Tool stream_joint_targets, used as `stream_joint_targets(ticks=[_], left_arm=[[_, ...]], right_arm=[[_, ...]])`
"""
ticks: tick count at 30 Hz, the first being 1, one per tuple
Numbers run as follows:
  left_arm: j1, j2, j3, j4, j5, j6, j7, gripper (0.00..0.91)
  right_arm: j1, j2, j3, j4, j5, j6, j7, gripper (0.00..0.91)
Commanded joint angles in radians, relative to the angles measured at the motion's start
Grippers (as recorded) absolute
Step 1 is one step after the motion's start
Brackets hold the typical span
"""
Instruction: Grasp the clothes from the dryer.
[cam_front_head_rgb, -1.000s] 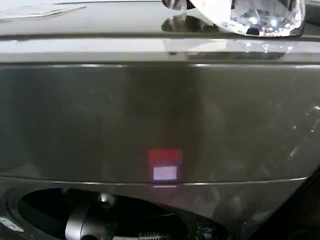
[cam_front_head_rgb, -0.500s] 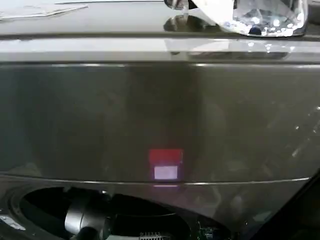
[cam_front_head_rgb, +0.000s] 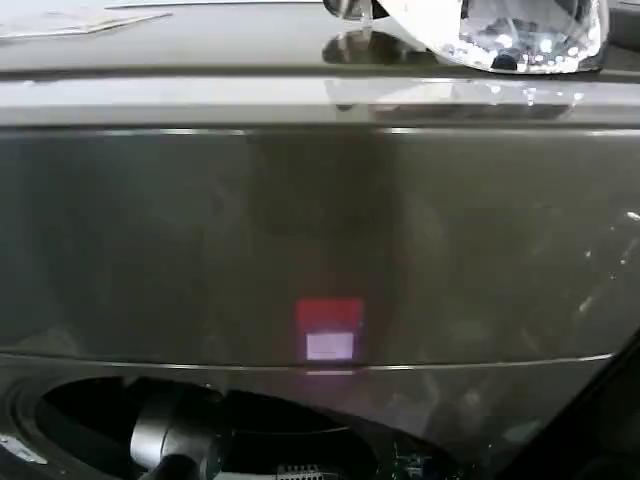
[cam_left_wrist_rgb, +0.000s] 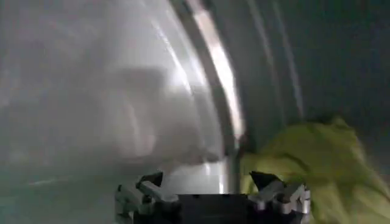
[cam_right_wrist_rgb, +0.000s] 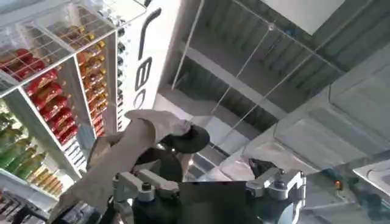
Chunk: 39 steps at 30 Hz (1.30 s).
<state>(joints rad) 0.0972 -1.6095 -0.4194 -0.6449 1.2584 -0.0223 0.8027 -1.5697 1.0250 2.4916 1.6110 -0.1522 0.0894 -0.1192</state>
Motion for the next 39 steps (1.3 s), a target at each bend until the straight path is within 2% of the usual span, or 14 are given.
stream_joint_targets(ticks=[1, 11, 18, 23, 33, 39], left_arm=[[-0.002, 0.002, -0.019, 0.000, 0.144, -0.030, 0.313, 0.907], [-0.017, 0.018, -0.041, 0.042, 0.190, -0.018, 0.402, 0.907], [-0.027, 0.025, -0.038, 0.100, 0.132, 0.026, 0.320, 0.907], [-0.018, 0.028, -0.025, 0.123, 0.122, 0.022, 0.248, 0.907], [-0.007, 0.030, -0.029, 0.141, 0.137, 0.055, 0.259, 0.907], [0.005, 0.039, -0.029, 0.153, 0.079, 0.068, 0.249, 0.907]], right_arm=[[-0.002, 0.001, 0.003, -0.003, 0.002, 0.003, 0.000, 0.907], [-0.001, -0.002, 0.007, -0.006, 0.002, 0.005, -0.003, 0.907], [0.001, -0.001, 0.006, -0.002, 0.002, 0.006, -0.005, 0.907], [0.001, 0.004, 0.005, 0.000, 0.002, 0.011, -0.007, 0.907], [0.002, 0.003, 0.003, -0.003, 0.002, 0.017, -0.010, 0.907], [0.001, -0.003, 0.004, -0.004, 0.002, 0.017, -0.012, 0.907]])
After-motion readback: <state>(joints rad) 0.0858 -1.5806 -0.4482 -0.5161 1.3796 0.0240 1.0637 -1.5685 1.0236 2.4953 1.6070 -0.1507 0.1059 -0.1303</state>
